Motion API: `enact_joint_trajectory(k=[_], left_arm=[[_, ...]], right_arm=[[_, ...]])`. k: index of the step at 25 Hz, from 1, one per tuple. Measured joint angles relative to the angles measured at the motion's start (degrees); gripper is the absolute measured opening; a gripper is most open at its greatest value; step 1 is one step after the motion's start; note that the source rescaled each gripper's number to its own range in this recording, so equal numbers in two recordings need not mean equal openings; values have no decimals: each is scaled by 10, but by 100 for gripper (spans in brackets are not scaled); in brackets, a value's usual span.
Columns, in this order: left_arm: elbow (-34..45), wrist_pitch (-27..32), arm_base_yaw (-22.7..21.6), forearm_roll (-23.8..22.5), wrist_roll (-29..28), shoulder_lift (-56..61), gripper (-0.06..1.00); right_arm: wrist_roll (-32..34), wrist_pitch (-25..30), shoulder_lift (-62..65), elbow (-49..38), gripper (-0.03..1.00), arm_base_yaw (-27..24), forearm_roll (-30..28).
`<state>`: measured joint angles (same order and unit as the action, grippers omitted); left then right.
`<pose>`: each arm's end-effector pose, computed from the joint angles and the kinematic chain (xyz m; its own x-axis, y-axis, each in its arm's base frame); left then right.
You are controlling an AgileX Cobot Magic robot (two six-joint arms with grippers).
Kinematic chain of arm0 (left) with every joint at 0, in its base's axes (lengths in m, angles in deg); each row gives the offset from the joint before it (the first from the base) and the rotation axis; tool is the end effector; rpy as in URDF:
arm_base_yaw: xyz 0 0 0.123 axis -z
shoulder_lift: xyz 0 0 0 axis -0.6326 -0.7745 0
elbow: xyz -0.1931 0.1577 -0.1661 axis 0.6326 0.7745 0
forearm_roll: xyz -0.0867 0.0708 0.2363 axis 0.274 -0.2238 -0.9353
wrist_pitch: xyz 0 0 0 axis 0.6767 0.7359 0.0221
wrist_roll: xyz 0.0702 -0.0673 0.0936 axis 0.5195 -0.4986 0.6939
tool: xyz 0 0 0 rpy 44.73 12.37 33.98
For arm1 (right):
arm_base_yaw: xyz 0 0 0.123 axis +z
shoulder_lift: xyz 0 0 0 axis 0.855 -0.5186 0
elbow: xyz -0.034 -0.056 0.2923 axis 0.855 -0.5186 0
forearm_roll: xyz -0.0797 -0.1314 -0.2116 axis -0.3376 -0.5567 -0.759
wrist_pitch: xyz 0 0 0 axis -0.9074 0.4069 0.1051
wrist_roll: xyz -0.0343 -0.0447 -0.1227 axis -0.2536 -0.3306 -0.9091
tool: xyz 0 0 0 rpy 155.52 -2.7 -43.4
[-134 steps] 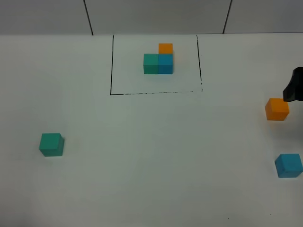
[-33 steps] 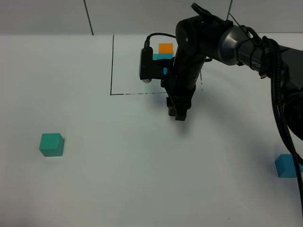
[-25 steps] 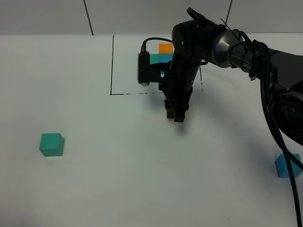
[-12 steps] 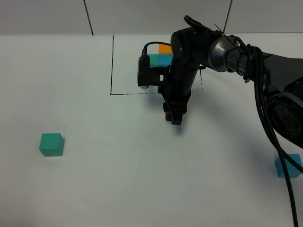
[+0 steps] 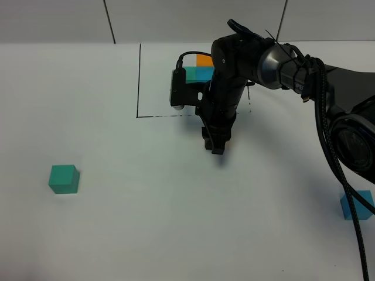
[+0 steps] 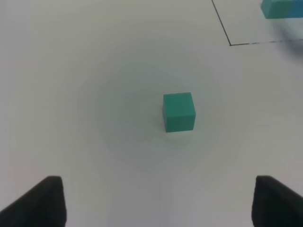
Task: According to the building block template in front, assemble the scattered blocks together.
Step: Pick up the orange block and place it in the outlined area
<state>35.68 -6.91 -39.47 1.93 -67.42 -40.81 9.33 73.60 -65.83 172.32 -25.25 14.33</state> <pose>0.0278 -0.0111 0.2663 -0.4292 0.0110 -0.9031 0.0765 0.9968 -0.0242 0.4169 0.2881 0.0820 0.0177 -0.9894 -0.1438 -0.9962 -0.0052 -0.0868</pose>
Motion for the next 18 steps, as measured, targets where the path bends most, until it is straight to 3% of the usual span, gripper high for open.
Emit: enact_joint_trajectory(k=[7,9,11,14,18], left_arm=[[0,0,0,0,0,0,76],[0,0,0,0,0,0,76],[0,0,0,0,0,0,76],[0,0,0,0,0,0,76],[0,0,0,0,0,0,76]], right_arm=[[1,9,0,0,2,0,-2],[2,15,0,0,8,0,-4],[4,22,0,0,22,0,-6],[15,25,1,0,51,0,-11],[48,40,25,0,75,-1,-22]])
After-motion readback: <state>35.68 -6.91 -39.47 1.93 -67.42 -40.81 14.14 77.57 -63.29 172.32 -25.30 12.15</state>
